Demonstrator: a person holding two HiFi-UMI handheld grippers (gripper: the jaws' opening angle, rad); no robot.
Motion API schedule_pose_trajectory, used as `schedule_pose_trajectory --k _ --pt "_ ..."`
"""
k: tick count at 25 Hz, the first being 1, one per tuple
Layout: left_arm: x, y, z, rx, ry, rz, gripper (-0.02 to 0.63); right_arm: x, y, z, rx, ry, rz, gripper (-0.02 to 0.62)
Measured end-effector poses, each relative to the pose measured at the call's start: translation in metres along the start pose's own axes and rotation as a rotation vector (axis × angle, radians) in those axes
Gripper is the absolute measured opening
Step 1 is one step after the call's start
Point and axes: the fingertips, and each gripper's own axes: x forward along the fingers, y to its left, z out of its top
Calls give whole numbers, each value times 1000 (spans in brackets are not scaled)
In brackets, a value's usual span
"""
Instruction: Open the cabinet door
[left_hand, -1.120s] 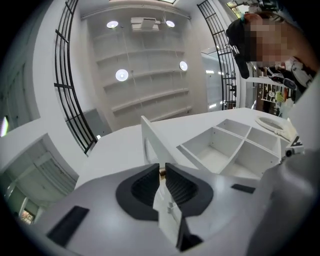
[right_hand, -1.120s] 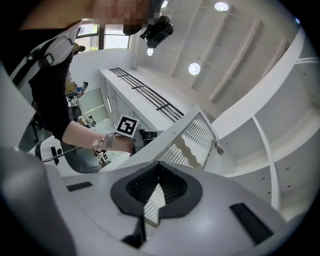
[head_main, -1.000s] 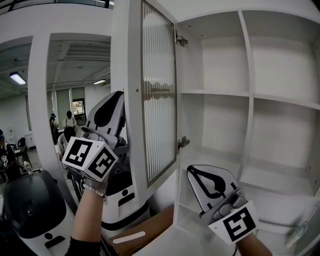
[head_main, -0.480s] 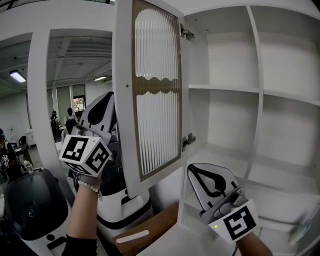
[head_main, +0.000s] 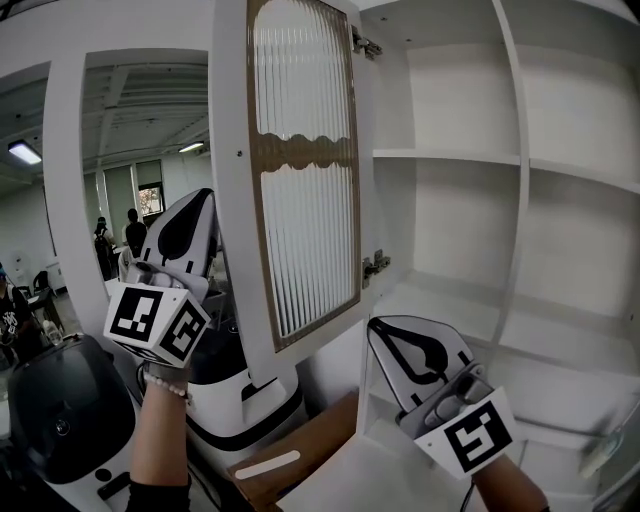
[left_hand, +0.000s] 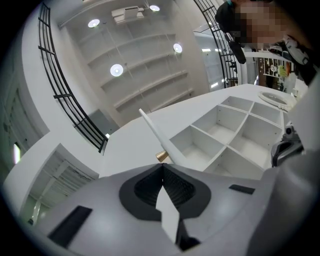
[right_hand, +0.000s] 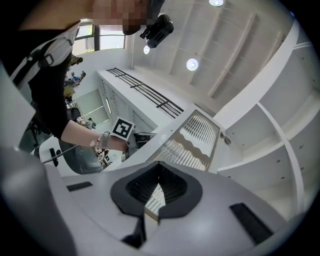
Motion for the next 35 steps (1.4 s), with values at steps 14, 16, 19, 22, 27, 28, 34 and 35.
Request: schedule_pose_trajectory --k 14,16,19,22,27,28,34,35 --pt "-74 -18 -13 131 121 38 -8 0 39 -7 64 -40 58 -2" --pt "-85 -24 -14 142 138 39 -8 -1 46 -6 64 -47 70 -2" --pt "-102 -34 -19 175 172 29 -8 -2 56 -4 71 -57 85 -2" --pt "-117 -45 -23 181 217 14 -8 -5 63 -3 85 -74 88 -2" --pt "-144 -71 -32 206 282 -7 -8 -14 78 -11 120 -60 102 -2" --pt "-148 -76 -34 209 290 -10 -8 -16 80 -15 130 -53 103 -2" --pt "-172 -109 -49 213 336 -30 -8 -31 88 -34 178 -12 95 -2" --pt "-176 -114 -52 208 346 -33 -6 -33 89 -36 184 -6 93 -2"
